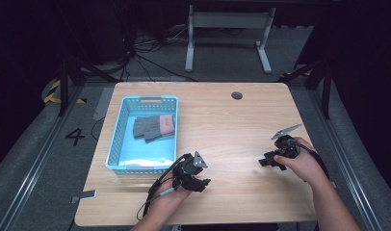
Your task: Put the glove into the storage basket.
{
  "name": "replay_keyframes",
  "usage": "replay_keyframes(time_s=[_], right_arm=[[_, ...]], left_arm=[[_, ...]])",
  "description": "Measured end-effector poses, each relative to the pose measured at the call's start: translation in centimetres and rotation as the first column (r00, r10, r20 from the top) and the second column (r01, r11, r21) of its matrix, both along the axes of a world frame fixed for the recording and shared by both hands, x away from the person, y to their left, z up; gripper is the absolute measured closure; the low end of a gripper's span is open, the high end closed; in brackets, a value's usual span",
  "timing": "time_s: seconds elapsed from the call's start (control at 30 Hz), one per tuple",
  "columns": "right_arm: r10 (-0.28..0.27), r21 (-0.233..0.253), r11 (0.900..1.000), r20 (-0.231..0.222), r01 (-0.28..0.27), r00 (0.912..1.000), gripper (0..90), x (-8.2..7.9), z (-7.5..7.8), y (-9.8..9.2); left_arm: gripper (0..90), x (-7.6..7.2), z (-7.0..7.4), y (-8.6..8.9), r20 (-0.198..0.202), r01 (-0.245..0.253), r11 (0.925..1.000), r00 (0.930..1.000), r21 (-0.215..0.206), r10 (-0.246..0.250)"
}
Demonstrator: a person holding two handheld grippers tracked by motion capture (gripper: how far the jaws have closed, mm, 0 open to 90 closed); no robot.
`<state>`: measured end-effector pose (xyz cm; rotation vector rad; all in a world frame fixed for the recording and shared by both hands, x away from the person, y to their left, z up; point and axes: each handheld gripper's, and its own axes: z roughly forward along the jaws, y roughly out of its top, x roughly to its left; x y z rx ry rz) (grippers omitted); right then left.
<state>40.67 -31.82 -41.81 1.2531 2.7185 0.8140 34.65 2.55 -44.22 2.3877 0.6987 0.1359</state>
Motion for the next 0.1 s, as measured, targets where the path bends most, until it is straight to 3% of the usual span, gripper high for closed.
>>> replay_keyframes(time_s=[0.1], right_arm=[[-0.006,0.002,1.000,0.012,0.006,0.9999,53.6,-0.02,-0.02,-0.17]], left_arm=[[40.0,-0.01,-0.18,-0.19,-0.022,0.001,0.9995,0.9997,-0.030,-0.001]])
